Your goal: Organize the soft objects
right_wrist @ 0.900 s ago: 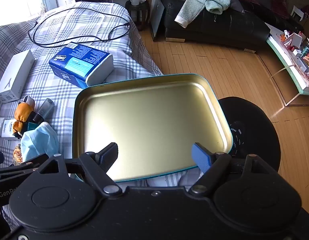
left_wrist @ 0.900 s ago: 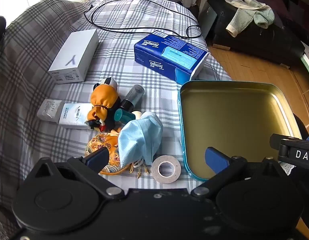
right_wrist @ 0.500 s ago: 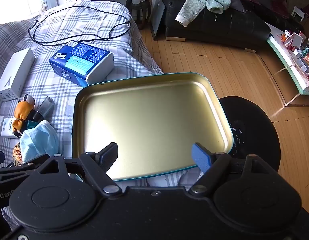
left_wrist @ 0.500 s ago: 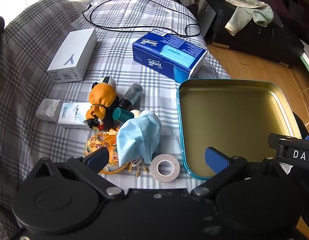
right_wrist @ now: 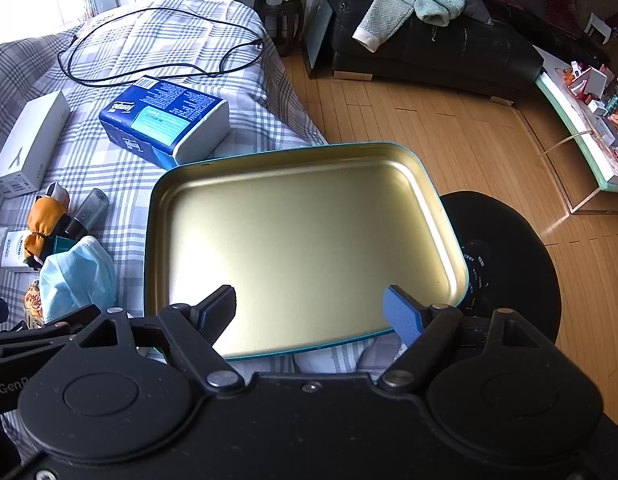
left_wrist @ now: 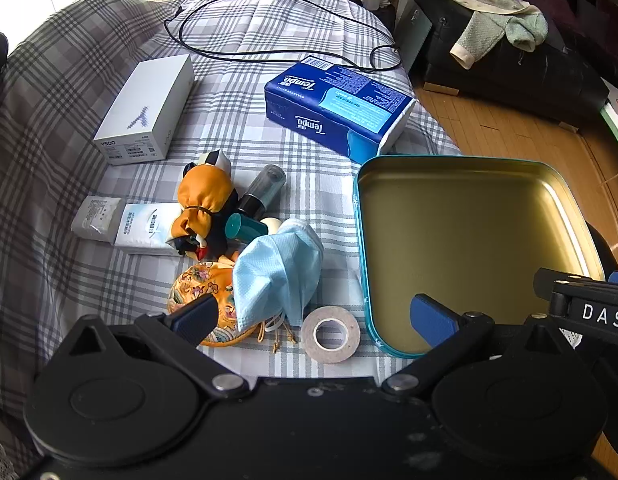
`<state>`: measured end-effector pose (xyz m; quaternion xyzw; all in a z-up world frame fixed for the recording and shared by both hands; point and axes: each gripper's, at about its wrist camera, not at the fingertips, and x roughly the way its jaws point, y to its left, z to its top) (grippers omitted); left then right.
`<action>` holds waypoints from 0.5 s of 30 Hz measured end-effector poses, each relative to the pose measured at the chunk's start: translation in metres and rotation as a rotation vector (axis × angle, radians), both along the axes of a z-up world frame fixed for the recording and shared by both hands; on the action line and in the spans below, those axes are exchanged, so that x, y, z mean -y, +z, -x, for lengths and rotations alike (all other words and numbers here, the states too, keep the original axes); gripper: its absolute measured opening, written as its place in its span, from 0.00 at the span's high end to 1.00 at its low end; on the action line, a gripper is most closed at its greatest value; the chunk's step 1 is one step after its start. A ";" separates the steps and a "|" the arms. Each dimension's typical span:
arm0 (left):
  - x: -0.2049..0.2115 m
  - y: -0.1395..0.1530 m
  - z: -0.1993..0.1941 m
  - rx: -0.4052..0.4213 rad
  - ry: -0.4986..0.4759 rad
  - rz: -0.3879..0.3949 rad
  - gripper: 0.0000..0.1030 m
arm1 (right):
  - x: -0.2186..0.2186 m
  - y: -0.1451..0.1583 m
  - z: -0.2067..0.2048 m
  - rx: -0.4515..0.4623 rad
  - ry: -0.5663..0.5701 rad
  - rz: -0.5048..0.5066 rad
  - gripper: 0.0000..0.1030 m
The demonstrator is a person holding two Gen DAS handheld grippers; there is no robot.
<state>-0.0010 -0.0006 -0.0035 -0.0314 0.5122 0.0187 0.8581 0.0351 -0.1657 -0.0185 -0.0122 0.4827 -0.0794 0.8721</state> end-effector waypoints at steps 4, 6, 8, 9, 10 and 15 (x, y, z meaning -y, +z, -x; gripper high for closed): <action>0.001 0.000 0.000 -0.002 -0.002 0.000 0.01 | 0.000 0.000 0.000 -0.003 0.001 0.001 0.26; 0.001 0.000 0.000 -0.002 -0.002 0.000 0.01 | 0.000 0.000 0.000 -0.003 0.001 0.001 0.26; 0.001 0.000 0.000 -0.002 -0.002 0.000 0.01 | -0.001 -0.001 0.000 -0.003 0.001 0.001 0.26; 0.001 0.000 -0.001 -0.003 -0.001 0.000 0.01 | -0.001 -0.001 0.000 -0.003 0.001 0.002 0.26; 0.001 0.000 -0.001 -0.003 -0.001 0.000 0.01 | -0.001 -0.001 0.000 -0.003 0.001 0.002 0.26; 0.001 0.000 -0.001 -0.002 -0.002 0.000 0.01 | -0.001 -0.001 0.000 -0.005 0.001 0.003 0.26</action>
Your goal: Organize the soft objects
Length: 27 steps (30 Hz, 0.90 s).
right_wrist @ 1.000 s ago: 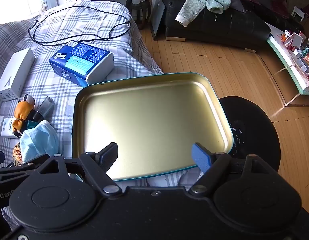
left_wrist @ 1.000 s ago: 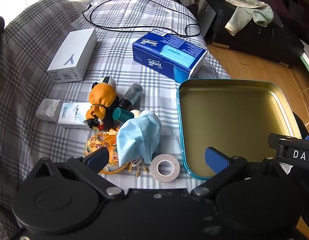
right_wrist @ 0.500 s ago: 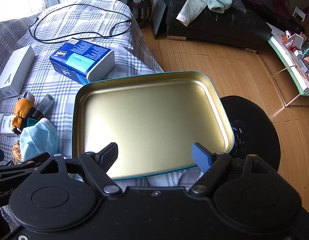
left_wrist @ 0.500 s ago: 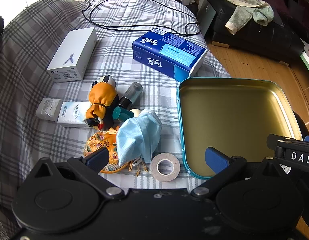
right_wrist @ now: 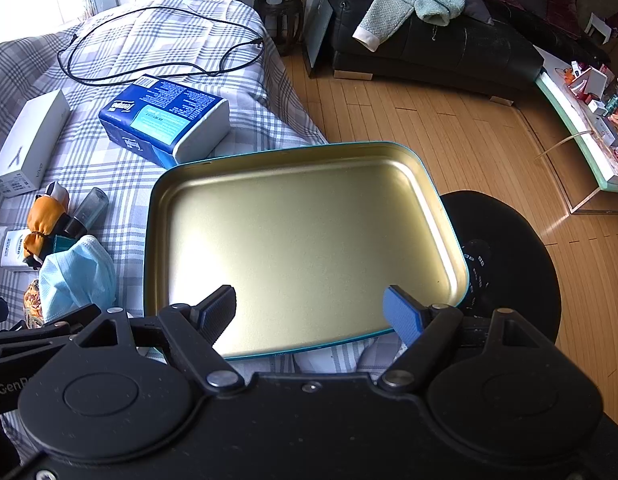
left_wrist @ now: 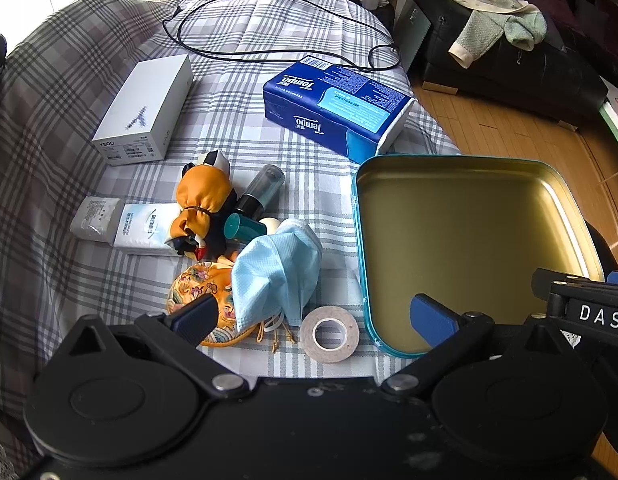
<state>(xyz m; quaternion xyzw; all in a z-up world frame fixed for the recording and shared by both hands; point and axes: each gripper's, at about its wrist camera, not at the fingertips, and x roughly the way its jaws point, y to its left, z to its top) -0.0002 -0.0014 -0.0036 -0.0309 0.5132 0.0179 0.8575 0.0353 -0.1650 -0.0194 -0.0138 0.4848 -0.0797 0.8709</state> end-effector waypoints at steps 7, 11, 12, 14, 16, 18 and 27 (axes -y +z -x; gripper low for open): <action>0.001 0.000 0.000 0.000 -0.001 -0.003 0.01 | 0.000 0.000 0.000 -0.001 0.001 0.000 0.26; 0.002 0.000 -0.001 0.000 -0.006 -0.004 0.01 | 0.000 -0.001 0.000 -0.002 0.000 0.001 0.26; 0.002 0.000 -0.001 -0.001 -0.006 -0.004 0.01 | 0.000 -0.001 0.000 -0.002 0.000 0.001 0.26; 0.002 0.000 -0.001 -0.001 -0.006 -0.004 0.01 | 0.000 -0.001 0.000 -0.002 0.001 0.000 0.26; 0.002 0.000 0.000 0.000 -0.005 -0.003 0.01 | 0.000 -0.001 0.000 -0.002 0.001 0.001 0.26; 0.002 0.001 0.000 0.000 -0.007 -0.004 0.01 | 0.000 0.000 0.000 -0.003 0.001 0.002 0.26; 0.002 0.001 0.000 0.000 -0.006 -0.004 0.01 | 0.000 -0.002 0.000 -0.005 0.000 0.001 0.26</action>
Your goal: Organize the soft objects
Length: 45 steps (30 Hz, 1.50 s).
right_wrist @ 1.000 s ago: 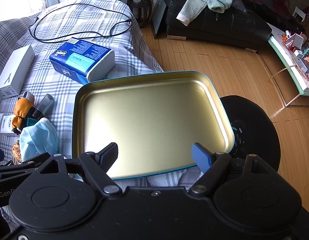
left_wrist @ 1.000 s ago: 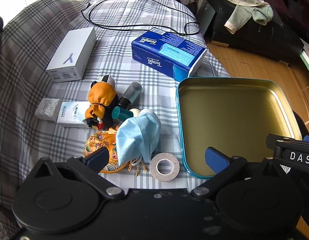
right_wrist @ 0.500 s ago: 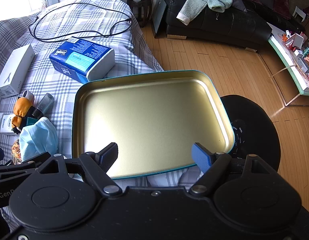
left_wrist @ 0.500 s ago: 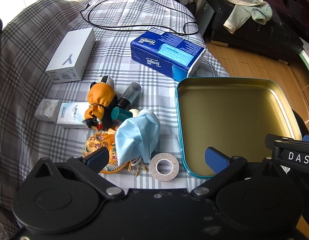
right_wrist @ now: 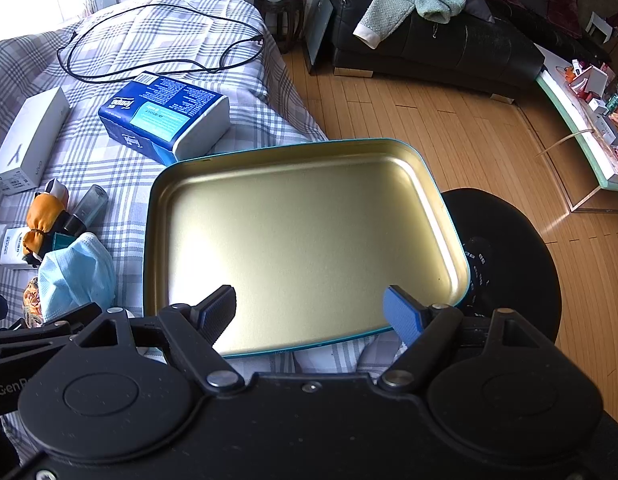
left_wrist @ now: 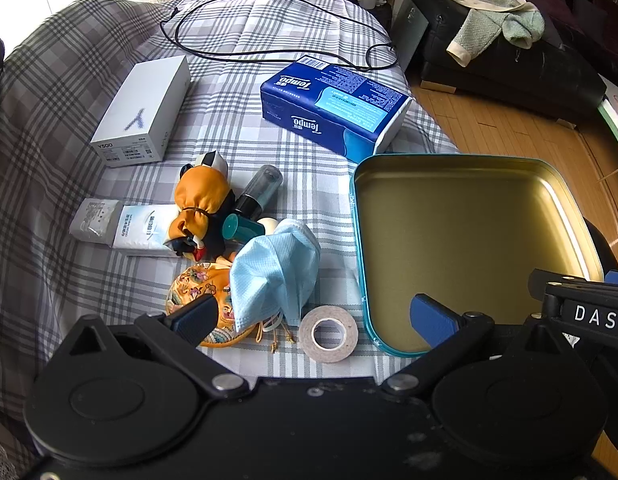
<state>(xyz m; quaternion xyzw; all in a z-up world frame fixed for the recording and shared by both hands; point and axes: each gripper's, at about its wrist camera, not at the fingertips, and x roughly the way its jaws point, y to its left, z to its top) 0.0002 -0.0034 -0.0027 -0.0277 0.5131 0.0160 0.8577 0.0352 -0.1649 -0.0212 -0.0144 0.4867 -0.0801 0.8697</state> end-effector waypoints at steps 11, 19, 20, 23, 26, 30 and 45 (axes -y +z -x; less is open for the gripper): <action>0.000 0.003 0.000 0.003 -0.007 0.002 0.01 | 0.001 -0.001 0.000 -0.001 -0.002 0.000 0.26; -0.001 0.004 0.000 0.008 -0.011 0.006 0.01 | 0.000 -0.002 -0.001 -0.003 -0.002 -0.001 0.26; -0.001 0.004 0.000 0.009 -0.012 0.007 0.01 | 0.000 -0.001 0.000 -0.004 -0.002 -0.001 0.26; -0.003 0.005 0.000 0.012 -0.010 0.009 0.01 | 0.000 -0.001 -0.001 -0.006 -0.003 -0.001 0.26; -0.003 0.006 0.000 0.013 -0.016 0.011 0.01 | 0.000 -0.001 -0.001 -0.011 -0.004 -0.003 0.26; -0.007 0.007 0.001 0.017 -0.030 0.012 0.01 | 0.003 -0.002 -0.001 -0.032 -0.008 -0.056 0.26; -0.097 0.034 0.004 0.113 0.123 0.015 0.01 | -0.024 0.006 0.002 -0.001 0.107 -0.142 0.26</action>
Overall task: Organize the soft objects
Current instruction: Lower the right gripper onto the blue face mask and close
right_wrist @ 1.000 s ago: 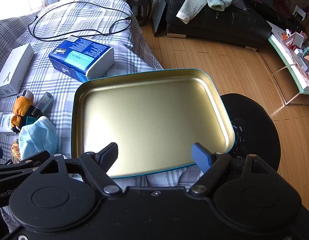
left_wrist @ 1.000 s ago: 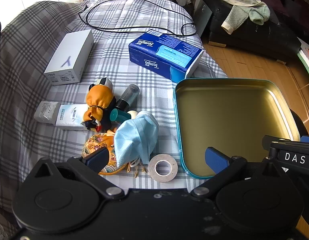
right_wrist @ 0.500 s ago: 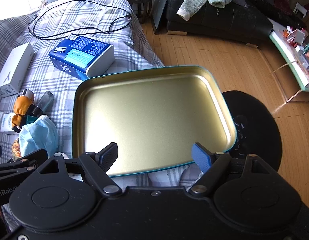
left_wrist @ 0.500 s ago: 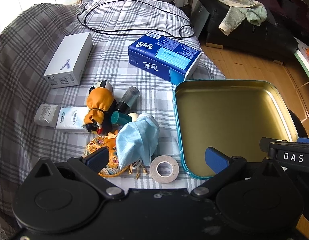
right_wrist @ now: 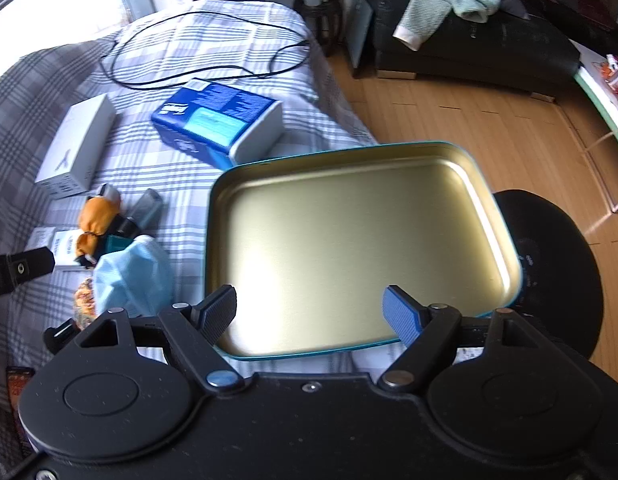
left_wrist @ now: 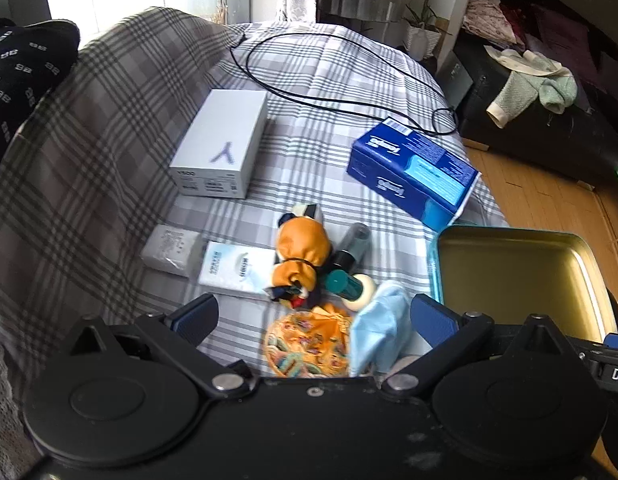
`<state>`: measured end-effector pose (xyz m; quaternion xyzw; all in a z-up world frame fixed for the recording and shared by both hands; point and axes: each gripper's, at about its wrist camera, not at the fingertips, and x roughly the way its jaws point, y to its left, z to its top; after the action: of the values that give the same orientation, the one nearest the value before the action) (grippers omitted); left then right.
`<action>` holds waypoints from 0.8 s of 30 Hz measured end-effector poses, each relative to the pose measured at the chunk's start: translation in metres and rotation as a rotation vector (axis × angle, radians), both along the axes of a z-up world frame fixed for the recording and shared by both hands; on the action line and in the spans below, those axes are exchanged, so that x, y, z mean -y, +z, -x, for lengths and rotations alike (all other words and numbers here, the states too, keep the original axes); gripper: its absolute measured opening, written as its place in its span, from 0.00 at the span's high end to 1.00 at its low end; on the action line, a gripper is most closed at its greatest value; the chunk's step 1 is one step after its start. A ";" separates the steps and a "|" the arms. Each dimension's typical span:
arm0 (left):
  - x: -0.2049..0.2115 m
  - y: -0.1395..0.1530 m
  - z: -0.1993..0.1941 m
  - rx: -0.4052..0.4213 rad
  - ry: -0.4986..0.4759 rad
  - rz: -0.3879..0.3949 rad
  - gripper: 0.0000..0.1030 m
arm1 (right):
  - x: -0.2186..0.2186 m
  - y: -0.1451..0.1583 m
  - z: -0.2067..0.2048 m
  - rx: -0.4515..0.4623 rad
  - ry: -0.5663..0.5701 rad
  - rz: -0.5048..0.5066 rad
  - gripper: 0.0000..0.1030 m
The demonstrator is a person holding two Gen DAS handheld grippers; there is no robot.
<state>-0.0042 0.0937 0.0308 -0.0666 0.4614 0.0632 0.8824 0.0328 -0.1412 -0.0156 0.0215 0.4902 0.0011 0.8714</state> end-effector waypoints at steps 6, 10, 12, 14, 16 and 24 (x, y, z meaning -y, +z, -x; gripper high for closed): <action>-0.030 -0.008 -0.001 -0.018 0.038 0.003 0.01 | -0.020 -0.006 -0.003 -0.042 0.079 -0.046 0.26; -0.045 -0.019 -0.002 -0.047 0.056 0.008 0.01 | -0.037 -0.002 -0.006 -0.025 0.142 0.004 0.29; -0.051 -0.025 -0.001 -0.060 0.064 0.003 0.01 | -0.048 -0.002 -0.010 -0.025 0.173 0.056 0.29; -0.057 -0.030 0.000 -0.072 0.076 0.014 0.01 | -0.056 -0.003 -0.015 -0.040 0.201 0.064 0.29; -0.063 -0.032 0.000 -0.080 0.093 0.041 0.01 | -0.063 -0.004 -0.020 -0.058 0.226 0.028 0.37; -0.078 -0.034 0.003 -0.089 0.153 0.082 0.01 | -0.106 -0.010 -0.036 -0.081 0.469 -0.053 0.37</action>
<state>-0.0074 0.1718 -0.0035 -0.1348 0.4960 0.1143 0.8502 0.0687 -0.0347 -0.0259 -0.0703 0.5161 0.2155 0.8260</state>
